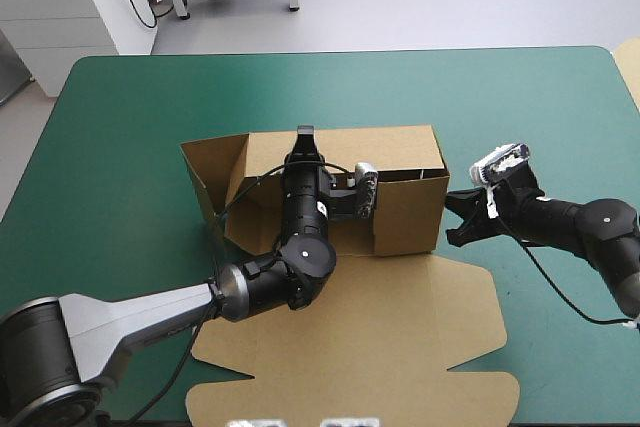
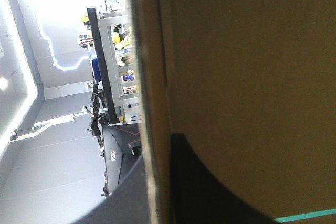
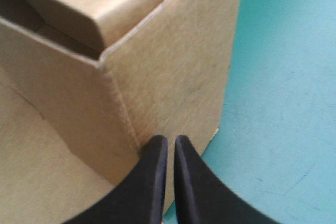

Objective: Fold the box

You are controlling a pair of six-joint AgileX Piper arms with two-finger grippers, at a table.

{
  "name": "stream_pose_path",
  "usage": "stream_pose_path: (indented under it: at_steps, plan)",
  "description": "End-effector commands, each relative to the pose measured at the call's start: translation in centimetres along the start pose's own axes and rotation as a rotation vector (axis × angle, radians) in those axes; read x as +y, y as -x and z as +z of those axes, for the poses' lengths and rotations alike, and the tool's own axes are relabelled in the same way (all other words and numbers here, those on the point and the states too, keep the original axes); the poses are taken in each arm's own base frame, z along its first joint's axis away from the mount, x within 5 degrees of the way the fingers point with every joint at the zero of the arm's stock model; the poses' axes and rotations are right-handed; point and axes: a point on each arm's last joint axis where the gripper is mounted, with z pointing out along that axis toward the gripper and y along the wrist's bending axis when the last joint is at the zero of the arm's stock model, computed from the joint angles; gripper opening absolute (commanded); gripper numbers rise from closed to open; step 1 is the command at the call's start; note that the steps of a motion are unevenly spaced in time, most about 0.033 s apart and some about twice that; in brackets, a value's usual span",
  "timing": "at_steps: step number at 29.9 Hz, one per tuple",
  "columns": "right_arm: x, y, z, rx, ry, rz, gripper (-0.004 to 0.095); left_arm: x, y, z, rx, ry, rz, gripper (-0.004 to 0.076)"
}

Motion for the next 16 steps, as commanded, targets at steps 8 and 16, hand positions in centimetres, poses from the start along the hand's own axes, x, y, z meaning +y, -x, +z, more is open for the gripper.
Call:
stream_pose_path:
  at_steps: [8,16]
  plan:
    - [0.7,0.9,-0.3,-0.033,0.093,-0.024,0.0714,2.6,-0.7,-1.0,0.001,0.094,-0.031,-0.0008]
    - [0.7,0.6,1.5,-0.008,0.096,-0.019,0.0754,2.6,-0.7,-1.0,0.005,0.095,-0.032,-0.0008]
